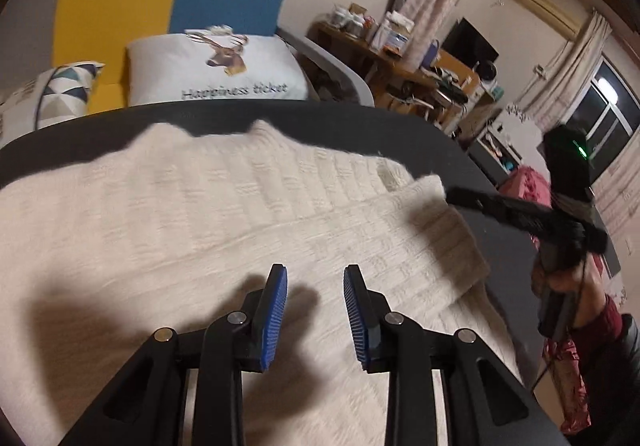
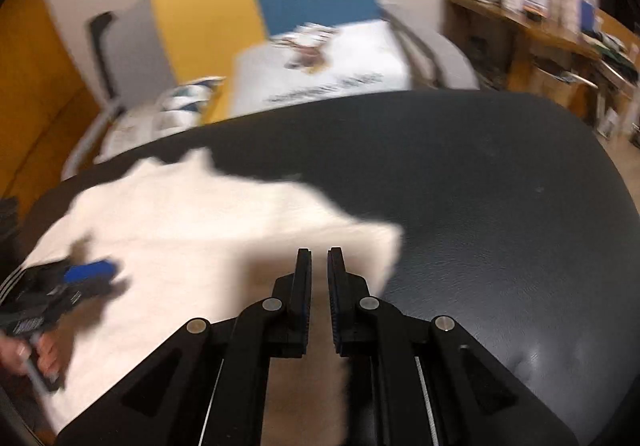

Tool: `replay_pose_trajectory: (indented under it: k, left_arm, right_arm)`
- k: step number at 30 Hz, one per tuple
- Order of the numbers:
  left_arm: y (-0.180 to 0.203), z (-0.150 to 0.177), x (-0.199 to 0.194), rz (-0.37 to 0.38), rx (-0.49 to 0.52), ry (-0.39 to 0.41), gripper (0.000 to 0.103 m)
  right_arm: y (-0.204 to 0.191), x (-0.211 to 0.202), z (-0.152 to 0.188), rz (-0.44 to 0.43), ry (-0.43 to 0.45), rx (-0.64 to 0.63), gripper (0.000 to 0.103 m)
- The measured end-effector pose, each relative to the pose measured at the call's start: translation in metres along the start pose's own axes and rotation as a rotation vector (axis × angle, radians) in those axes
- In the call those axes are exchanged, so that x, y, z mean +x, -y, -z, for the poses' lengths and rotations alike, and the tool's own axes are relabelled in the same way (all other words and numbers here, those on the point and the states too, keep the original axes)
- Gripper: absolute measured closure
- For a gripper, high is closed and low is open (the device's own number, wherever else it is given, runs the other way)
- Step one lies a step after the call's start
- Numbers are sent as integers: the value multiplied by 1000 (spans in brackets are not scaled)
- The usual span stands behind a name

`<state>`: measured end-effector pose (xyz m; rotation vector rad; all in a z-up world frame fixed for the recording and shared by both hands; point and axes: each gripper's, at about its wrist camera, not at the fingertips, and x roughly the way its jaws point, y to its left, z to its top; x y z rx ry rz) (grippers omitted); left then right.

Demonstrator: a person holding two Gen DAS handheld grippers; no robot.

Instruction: Fold clothes

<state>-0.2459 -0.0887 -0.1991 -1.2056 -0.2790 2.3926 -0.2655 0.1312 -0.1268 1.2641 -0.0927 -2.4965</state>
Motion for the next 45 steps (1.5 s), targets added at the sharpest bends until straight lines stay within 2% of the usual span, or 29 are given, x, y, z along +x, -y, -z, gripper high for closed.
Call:
replay_pose_trajectory:
  k: [1,4,7,10,14,18,21,25,27,29,30,31,33,38,42,45]
  left_arm:
    - [-5,3,-5,-8,-8,5,74]
    - [-28,12,-8,-59,-55,-19,74]
    - [-41,15,-7,-13,-96,-14,75]
    - [-45,11,-11,13,-157,-7,74]
    - [-49,16,-36,43,-207,66,72]
    - [-56,28,-51,-20,-186,61,72]
    - [-72,33,-56,-55,-215,49,72]
    - [-92,36,-77,-62,-282,70,73]
    - [-109,44,-125,27,-364,185,71]
    - [-138,66,-166,87,-504,250,68]
    - [-154,79,-185,130,-580,282,65]
    - [-174,97,-205,141,-660,317,64]
    - [-216,141,-246,92,-807,375,59]
    - [-307,240,-330,-75,-1101,491,56]
    - [-351,286,-371,-176,-1266,554,53]
    - [-373,305,-386,-221,-1346,570,51]
  right_arm:
    - [-9,-3,7,-16,-9,-29,94]
    - [-29,1,27,26,-65,-111,94]
    - [-31,15,39,79,-108,-129,94]
    - [-30,13,40,78,-78,-94,94]
    - [-37,5,38,69,-67,-52,94]
    - [-63,5,48,54,-89,-115,94]
    - [-82,5,56,43,-106,-163,94]
    - [-80,5,61,59,-120,-105,93]
    - [-91,-20,58,-3,-49,-73,93]
    - [-105,-42,64,-122,-3,-34,83]
    - [-115,-50,70,-195,6,-14,66]
    - [-125,-53,78,-259,11,-7,45]
    - [-150,-55,95,-378,1,-8,33]
    - [-223,-38,132,-583,-112,-11,33]
    - [-270,-32,142,-616,-169,-47,33]
    - [-294,-28,140,-620,-188,-81,33]
